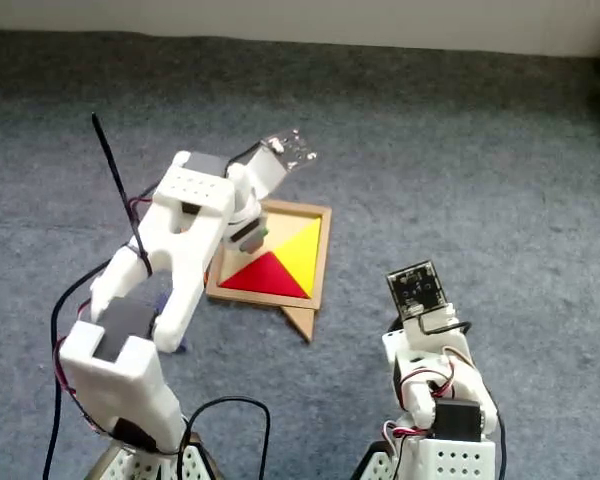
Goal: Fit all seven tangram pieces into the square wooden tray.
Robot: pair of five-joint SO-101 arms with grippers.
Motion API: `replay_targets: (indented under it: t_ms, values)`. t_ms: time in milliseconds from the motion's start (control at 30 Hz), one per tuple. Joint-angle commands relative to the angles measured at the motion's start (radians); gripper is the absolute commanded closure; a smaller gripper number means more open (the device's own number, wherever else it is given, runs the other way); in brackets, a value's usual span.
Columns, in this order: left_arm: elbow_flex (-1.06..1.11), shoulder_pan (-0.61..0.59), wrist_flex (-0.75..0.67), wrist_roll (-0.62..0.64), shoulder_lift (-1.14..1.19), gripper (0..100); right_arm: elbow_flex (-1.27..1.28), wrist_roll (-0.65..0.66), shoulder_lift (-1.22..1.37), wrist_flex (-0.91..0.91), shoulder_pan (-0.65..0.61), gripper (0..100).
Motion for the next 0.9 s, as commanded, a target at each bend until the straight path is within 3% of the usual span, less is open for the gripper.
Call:
replay_targets:
  t_ms: [0,233,533,867]
  values:
    - [-0.153,0.021,0.029,0.008,0.065,94,0.127,-0.003,-0.002,-0.016,0.010,93.2]
    - [-0.381,0.042,0.227,0.011,0.193,78,0.127,-0.003,-0.002,-0.016,0.010,93.2]
    - [-0.529,0.070,0.347,0.008,0.263,78,0.127,-0.003,-0.002,-0.016,0.010,93.2]
    - [-0.536,0.070,0.356,0.012,0.263,73,0.127,-0.003,-0.002,-0.016,0.010,93.2]
